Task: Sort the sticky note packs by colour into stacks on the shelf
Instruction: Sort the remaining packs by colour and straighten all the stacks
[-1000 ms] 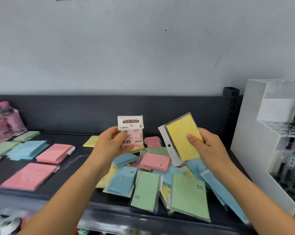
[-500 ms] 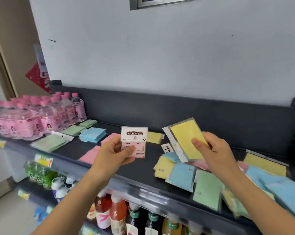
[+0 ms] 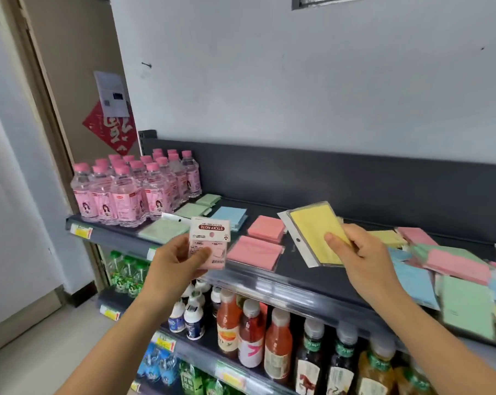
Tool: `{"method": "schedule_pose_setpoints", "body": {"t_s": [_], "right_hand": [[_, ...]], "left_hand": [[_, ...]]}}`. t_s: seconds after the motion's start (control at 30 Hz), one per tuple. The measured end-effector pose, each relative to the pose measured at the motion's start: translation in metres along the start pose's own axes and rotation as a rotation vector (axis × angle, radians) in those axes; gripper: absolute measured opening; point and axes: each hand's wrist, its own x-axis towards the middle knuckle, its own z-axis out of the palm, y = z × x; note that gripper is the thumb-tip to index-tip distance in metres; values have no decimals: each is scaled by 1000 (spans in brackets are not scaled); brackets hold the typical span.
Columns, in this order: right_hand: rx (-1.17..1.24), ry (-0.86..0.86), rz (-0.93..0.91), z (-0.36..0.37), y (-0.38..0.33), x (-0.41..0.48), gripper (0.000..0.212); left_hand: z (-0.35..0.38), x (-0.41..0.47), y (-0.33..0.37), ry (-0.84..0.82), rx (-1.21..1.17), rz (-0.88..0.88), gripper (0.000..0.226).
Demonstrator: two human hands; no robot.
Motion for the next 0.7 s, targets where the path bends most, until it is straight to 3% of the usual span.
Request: {"method": "schedule_pose_setpoints", "body": {"t_s": [0.27,0.7], "right_hand": [[8,-36,65,41,-22,-16,15],[-21,-33,74,58,-43,-15,14]], "left_hand": [[-48,0,-12,-24,-20,-24,23],[-57,4,-11,-56,-41,13,23]]}}
